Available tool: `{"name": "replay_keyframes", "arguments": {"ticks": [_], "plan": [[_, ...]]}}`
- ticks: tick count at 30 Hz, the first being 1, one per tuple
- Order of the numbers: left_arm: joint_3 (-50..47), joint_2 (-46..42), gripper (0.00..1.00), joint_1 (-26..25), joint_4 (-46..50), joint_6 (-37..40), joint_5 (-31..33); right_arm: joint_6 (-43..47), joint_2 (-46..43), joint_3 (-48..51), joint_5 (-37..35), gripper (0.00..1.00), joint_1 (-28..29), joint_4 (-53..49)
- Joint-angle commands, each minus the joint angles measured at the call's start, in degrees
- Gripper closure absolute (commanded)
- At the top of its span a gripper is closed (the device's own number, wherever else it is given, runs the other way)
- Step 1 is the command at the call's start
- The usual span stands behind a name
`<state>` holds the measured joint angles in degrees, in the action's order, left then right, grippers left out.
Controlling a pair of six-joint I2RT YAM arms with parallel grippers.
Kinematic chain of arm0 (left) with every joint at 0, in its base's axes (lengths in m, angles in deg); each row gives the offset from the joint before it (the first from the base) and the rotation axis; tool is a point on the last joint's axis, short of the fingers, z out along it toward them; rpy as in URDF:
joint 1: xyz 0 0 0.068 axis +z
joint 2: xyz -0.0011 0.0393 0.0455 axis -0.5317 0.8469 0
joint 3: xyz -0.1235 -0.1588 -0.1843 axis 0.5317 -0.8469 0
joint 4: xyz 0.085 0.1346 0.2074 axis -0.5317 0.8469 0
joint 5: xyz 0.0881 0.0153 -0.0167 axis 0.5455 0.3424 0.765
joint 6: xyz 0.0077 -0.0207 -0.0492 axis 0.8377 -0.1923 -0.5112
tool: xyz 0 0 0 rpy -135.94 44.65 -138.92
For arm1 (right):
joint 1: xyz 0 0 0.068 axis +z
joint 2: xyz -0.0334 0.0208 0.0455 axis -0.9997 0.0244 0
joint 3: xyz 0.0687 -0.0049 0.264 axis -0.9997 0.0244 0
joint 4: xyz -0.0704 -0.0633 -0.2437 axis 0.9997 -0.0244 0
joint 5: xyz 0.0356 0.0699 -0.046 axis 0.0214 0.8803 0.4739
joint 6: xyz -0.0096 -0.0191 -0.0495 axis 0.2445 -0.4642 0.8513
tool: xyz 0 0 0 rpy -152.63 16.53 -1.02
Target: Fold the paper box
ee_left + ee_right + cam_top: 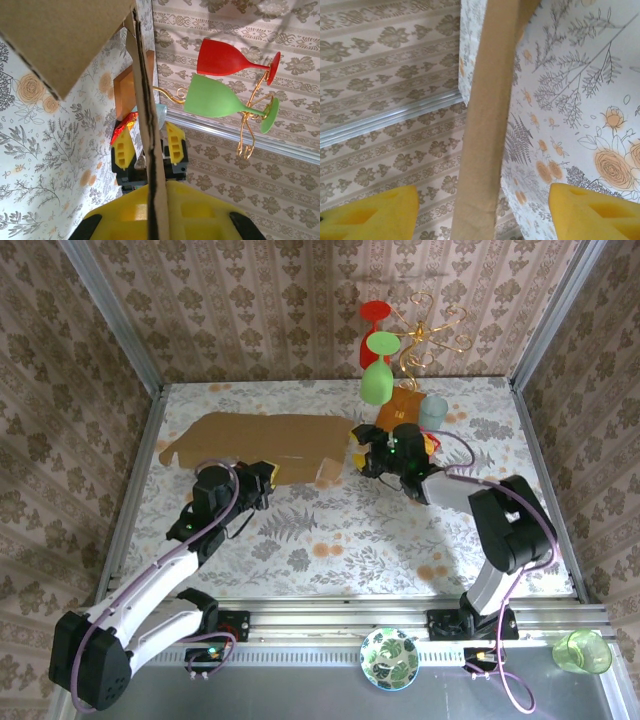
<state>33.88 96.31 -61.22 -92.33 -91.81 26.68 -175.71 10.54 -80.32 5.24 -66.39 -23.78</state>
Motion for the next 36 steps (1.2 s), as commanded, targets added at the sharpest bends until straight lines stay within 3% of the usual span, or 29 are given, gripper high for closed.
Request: {"name": "replay_keyframes", "arguments": {"ticks": [1, 5, 7, 10, 13, 16, 20, 25, 31, 36], "plan": [[-0.29, -1.85, 1.00, 0.54, 0.43, 0.89, -1.17, -4.77, 3.63, -3.11, -1.75, 0.34, 1.71, 5.64], [-0.64, -2.77, 1.00, 0.63, 1.53, 0.88, -1.34, -5.75, 7.01, -5.94, -4.19, 0.48, 2.44, 8.06], [-0.72, -3.20, 1.00, 0.71, 2.01, 1.03, -1.49, -5.56, 8.42, -7.63, -4.75, 0.60, 2.47, 8.61], [-0.39, -4.36, 1.00, 1.67, 5.21, 1.79, -2.14, -6.83, 9.26, -8.57, -6.89, 0.99, 2.89, 11.82], [4.49, -7.20, 0.59, 6.04, 18.09, 6.97, -2.71, -6.31, 4.02, -7.57, -12.01, 1.00, 4.44, 7.02], [15.29, -7.68, 0.39, 11.29, 36.66, 17.11, -1.72, -3.98, -4.63, -7.69, -20.06, 1.00, 7.45, -6.33], [29.35, -4.67, 0.38, 16.54, 50.86, 27.63, 1.72, -5.68, -11.36, -8.74, -29.88, 1.00, 11.67, -16.59], [42.33, 1.15, 0.39, 21.42, 61.62, 35.89, 5.69, -7.81, -12.84, -13.33, -32.33, 1.00, 15.51, -22.22], [48.20, 3.71, 0.40, 24.36, 62.25, 39.14, 8.50, -7.36, -13.74, -18.80, -38.19, 1.00, 20.16, -27.83], [47.21, 5.57, 0.41, 25.69, 59.87, 38.75, 4.41, -8.70, -13.61, -18.93, -39.11, 1.00, 21.02, -28.03]]}}
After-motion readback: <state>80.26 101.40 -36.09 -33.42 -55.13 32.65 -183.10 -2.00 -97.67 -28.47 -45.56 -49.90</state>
